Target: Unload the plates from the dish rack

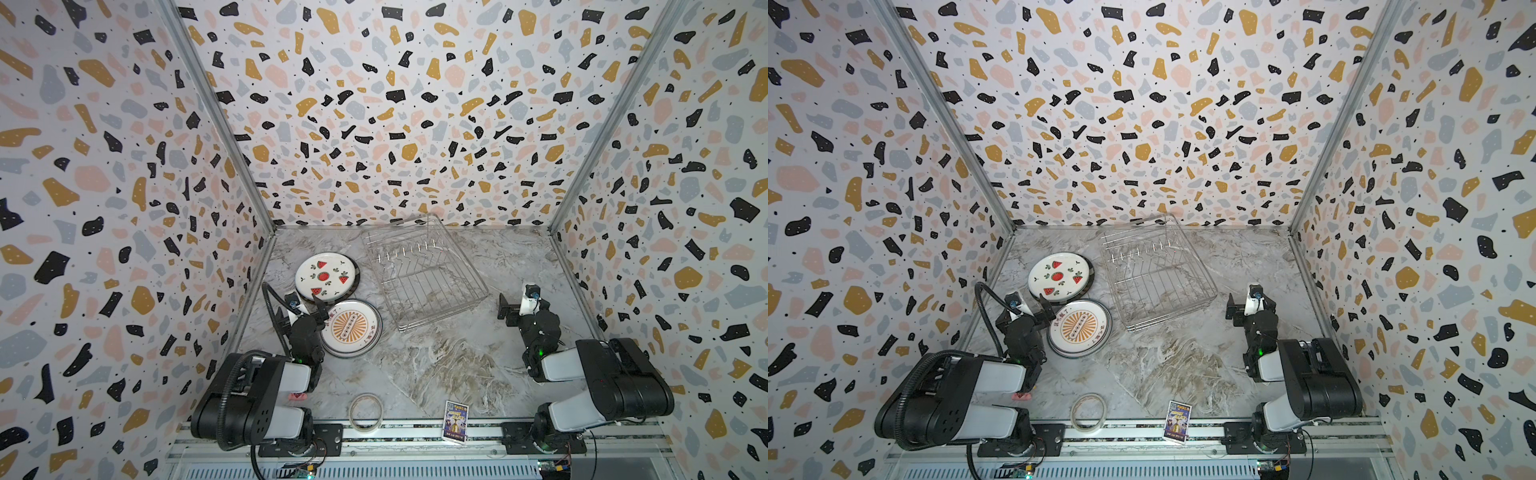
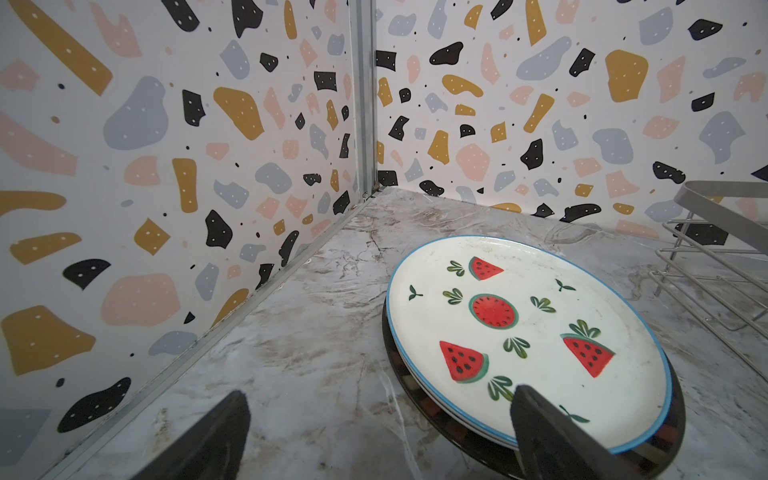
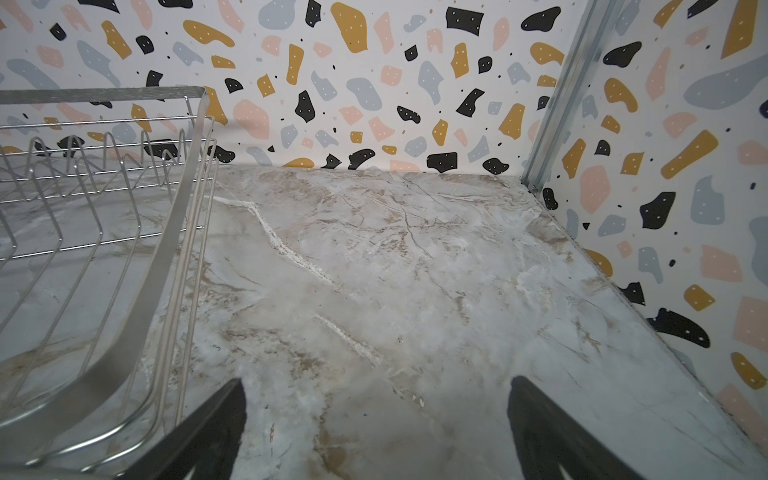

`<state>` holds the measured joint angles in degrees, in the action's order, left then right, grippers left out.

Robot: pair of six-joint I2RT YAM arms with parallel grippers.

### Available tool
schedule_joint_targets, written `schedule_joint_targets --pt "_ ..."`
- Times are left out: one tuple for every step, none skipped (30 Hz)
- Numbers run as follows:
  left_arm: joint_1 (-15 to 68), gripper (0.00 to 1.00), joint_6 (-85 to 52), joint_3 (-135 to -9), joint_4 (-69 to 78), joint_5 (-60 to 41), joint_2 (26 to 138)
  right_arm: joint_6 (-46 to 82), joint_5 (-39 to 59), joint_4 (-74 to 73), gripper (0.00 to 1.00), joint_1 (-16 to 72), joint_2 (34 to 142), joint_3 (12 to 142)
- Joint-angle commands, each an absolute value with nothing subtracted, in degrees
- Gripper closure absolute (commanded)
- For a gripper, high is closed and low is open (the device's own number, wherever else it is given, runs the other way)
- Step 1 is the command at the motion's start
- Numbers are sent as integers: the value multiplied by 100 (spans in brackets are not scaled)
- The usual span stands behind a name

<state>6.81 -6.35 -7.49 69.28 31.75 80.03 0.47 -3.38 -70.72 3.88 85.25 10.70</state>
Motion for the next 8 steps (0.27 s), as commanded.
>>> schedule_joint_targets --pt "686 0 -525 -773 7115 3155 7937 -9 -367 -6935 1 417 8626 1351" --pt "686 0 -525 -773 7112 3155 7939 0 -361 -6987 1 413 8646 1337" --pt "689 1 -525 -773 7110 3159 7937 0 -361 -6913 1 419 8616 1344" --pt "686 0 -528 -770 7112 3155 7934 0 -360 -6972 1 413 8588 1307" --pt "689 0 -526 -774 7111 3163 7935 0 -363 -7019 1 413 8579 1278" --pt "687 0 -528 -773 7115 3156 7941 -13 -348 -7065 1 413 8549 1241" --pt "693 0 -525 -774 7113 3157 7938 -45 -369 -7062 1 430 8505 1210" --pt "694 0 -526 -773 7103 3161 7941 -42 -360 -7041 1 439 8511 1220"
